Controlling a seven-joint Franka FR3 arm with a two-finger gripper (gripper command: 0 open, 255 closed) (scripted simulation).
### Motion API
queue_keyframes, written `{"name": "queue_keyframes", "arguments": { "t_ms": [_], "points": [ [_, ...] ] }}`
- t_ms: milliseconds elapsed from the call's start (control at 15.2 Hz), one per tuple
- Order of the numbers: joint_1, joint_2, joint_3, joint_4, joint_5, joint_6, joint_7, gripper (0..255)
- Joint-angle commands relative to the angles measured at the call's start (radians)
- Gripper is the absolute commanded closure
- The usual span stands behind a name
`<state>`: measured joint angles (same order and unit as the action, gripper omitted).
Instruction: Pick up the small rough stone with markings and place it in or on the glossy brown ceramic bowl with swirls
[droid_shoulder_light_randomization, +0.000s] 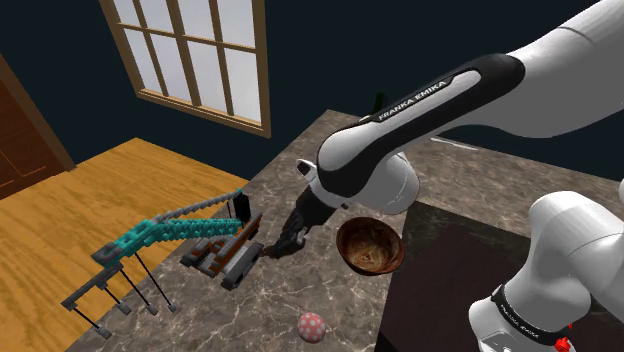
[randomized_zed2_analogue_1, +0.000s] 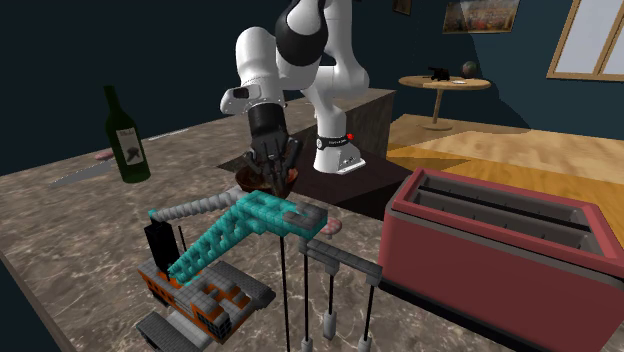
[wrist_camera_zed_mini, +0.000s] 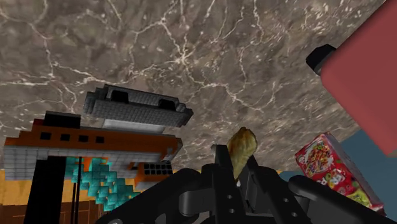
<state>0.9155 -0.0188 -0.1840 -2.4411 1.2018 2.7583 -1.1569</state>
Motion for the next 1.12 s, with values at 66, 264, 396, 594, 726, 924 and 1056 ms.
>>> {"name": "queue_keyframes", "arguments": {
  "t_ms": [66, 264, 396, 594, 726, 924, 1056],
  "points": [
    [-0.022, -0.077, -0.021, -0.079, -0.022, -0.013, -0.022, 255],
    [-0.054, -0.172, -0.048, -0.175, -0.058, -0.029, -0.047, 255],
    [-0.084, -0.236, -0.066, -0.236, -0.096, -0.043, -0.055, 255],
    [-0.143, -0.335, -0.092, -0.323, -0.173, -0.073, -0.057, 255],
    [-0.194, -0.401, -0.109, -0.376, -0.237, -0.1, -0.054, 255],
    [-0.289, -0.498, -0.135, -0.445, -0.342, -0.156, -0.05, 255],
    [-0.362, -0.558, -0.155, -0.483, -0.417, -0.203, -0.052, 255]
  ]
}}
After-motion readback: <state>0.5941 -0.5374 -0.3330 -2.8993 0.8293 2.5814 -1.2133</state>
